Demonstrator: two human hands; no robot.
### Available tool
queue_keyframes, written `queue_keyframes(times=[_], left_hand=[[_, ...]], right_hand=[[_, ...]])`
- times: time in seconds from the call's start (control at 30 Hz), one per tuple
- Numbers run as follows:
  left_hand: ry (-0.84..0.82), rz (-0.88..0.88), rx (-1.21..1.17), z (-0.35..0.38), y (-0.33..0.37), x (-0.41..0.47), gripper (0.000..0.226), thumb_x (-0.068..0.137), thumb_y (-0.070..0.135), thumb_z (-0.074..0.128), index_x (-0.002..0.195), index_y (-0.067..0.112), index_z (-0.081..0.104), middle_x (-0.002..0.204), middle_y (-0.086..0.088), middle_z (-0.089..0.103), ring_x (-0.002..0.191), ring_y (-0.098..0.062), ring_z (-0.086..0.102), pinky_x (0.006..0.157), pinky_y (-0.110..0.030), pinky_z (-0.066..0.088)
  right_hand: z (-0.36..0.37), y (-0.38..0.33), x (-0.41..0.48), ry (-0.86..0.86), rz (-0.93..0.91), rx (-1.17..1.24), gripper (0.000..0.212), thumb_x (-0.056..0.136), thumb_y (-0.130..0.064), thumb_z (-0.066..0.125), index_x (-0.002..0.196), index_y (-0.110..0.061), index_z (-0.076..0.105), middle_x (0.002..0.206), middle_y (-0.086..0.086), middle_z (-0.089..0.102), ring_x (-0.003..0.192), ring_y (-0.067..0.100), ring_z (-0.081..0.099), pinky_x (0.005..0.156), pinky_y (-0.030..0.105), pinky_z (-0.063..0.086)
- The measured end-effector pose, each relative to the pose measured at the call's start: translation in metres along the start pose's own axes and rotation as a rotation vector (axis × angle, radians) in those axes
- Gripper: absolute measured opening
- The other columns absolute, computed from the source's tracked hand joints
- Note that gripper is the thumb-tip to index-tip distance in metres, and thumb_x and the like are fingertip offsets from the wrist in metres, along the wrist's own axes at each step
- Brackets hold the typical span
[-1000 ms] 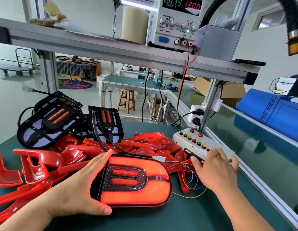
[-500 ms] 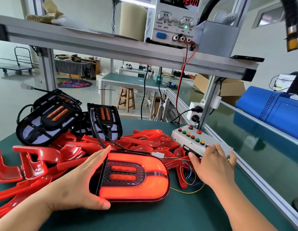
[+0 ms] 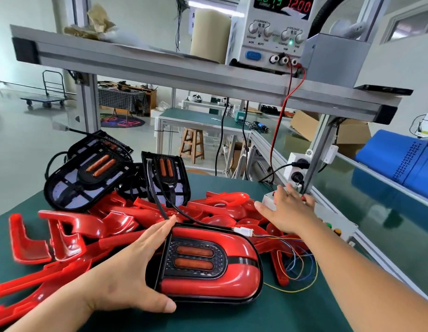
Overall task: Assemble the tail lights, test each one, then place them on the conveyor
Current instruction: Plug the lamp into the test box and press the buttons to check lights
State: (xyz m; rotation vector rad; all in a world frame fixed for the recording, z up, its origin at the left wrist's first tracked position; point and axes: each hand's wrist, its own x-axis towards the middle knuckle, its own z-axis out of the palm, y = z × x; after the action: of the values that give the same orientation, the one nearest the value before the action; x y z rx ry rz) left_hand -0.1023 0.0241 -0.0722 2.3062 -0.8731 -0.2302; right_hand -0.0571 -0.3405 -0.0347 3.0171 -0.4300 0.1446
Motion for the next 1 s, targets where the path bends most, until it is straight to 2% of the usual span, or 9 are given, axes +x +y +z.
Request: queue_keyframes(times=[0.1, 0.2, 0.3, 0.47, 0.53, 0.7, 0.87, 0.93, 1.0], left_hand=[[0.0, -0.005, 0.002, 0.0, 0.001, 0.0, 0.133, 0.047, 0.072, 0.081, 0.133, 0.068, -0.021, 0.136, 0.054, -0.019, 0.125, 0.033, -0.008, 0.102, 0.001, 0.007], [-0.01, -0.013, -0.007, -0.001, 0.0, -0.001, 0.133, 0.048, 0.073, 0.08, 0.133, 0.068, -0.021, 0.139, 0.051, -0.018, 0.126, 0.031, -0.009, 0.105, -0.003, 0.007], [-0.024, -0.033, 0.02, -0.003, 0.002, -0.001, 0.134, 0.044, 0.076, 0.078, 0.132, 0.069, -0.023, 0.136, 0.054, -0.021, 0.121, 0.036, -0.01, 0.104, -0.003, 0.008], [-0.026, -0.037, 0.015, -0.003, 0.004, -0.002, 0.136, 0.041, 0.079, 0.077, 0.134, 0.067, -0.021, 0.139, 0.052, -0.018, 0.127, 0.031, -0.004, 0.107, -0.007, 0.012], [-0.024, -0.044, 0.006, -0.003, 0.004, -0.001, 0.137, 0.041, 0.078, 0.077, 0.135, 0.065, -0.021, 0.14, 0.052, -0.016, 0.13, 0.027, 0.0, 0.107, -0.008, 0.014], [-0.032, -0.049, 0.01, -0.004, 0.004, -0.001, 0.136, 0.039, 0.081, 0.076, 0.134, 0.066, -0.022, 0.136, 0.054, -0.018, 0.125, 0.031, -0.001, 0.106, -0.006, 0.013], [-0.043, -0.043, 0.036, -0.004, 0.005, -0.001, 0.134, 0.038, 0.083, 0.073, 0.13, 0.069, -0.024, 0.127, 0.061, -0.022, 0.112, 0.042, -0.012, 0.093, 0.007, 0.006], [-0.051, -0.039, 0.036, -0.004, 0.005, -0.001, 0.134, 0.042, 0.079, 0.075, 0.13, 0.068, -0.025, 0.124, 0.061, -0.024, 0.111, 0.043, -0.013, 0.091, 0.009, 0.005], [-0.056, -0.032, 0.033, -0.004, 0.005, 0.0, 0.134, 0.044, 0.078, 0.076, 0.131, 0.065, -0.025, 0.123, 0.06, -0.025, 0.109, 0.043, -0.013, 0.089, 0.012, 0.003]], right_hand=[[0.004, -0.003, 0.012, -0.039, -0.01, -0.033, 0.107, 0.078, -0.085, 0.004, 0.153, -0.011, 0.02, 0.164, 0.006, 0.009, 0.15, 0.014, -0.011, 0.115, 0.05, 0.002], [0.007, -0.005, 0.015, -0.007, -0.028, -0.056, 0.112, 0.073, -0.087, -0.004, 0.147, -0.013, 0.035, 0.162, 0.008, 0.018, 0.151, 0.013, -0.005, 0.117, 0.048, -0.002], [0.008, -0.008, 0.014, 0.029, -0.065, -0.125, 0.107, 0.074, -0.085, -0.004, 0.139, -0.017, 0.047, 0.159, 0.008, 0.027, 0.151, 0.012, 0.0, 0.116, 0.048, -0.005], [0.006, -0.012, 0.014, -0.018, -0.077, -0.182, 0.107, 0.074, -0.085, -0.008, 0.134, -0.018, 0.053, 0.159, 0.009, 0.029, 0.151, 0.013, 0.0, 0.117, 0.051, -0.01], [0.006, -0.012, 0.013, -0.012, -0.068, -0.183, 0.11, 0.075, -0.085, -0.007, 0.14, -0.015, 0.047, 0.159, 0.01, 0.026, 0.151, 0.013, 0.0, 0.116, 0.05, -0.012], [0.009, -0.012, 0.011, -0.006, -0.055, -0.171, 0.109, 0.078, -0.084, -0.005, 0.147, -0.01, 0.037, 0.161, 0.011, 0.022, 0.151, 0.014, -0.001, 0.116, 0.05, -0.012], [0.013, -0.012, 0.011, 0.006, -0.071, -0.143, 0.109, 0.073, -0.084, -0.011, 0.137, -0.02, 0.05, 0.159, 0.008, 0.027, 0.151, 0.014, 0.001, 0.116, 0.051, -0.011], [0.014, -0.012, 0.01, -0.007, -0.069, -0.101, 0.102, 0.077, -0.082, -0.008, 0.134, -0.021, 0.051, 0.16, 0.007, 0.025, 0.151, 0.015, 0.002, 0.116, 0.051, -0.009], [0.011, -0.011, 0.007, -0.042, -0.045, -0.012, 0.086, 0.085, -0.076, -0.001, 0.125, -0.023, 0.054, 0.161, 0.005, 0.022, 0.151, 0.016, -0.001, 0.118, 0.052, -0.006]])
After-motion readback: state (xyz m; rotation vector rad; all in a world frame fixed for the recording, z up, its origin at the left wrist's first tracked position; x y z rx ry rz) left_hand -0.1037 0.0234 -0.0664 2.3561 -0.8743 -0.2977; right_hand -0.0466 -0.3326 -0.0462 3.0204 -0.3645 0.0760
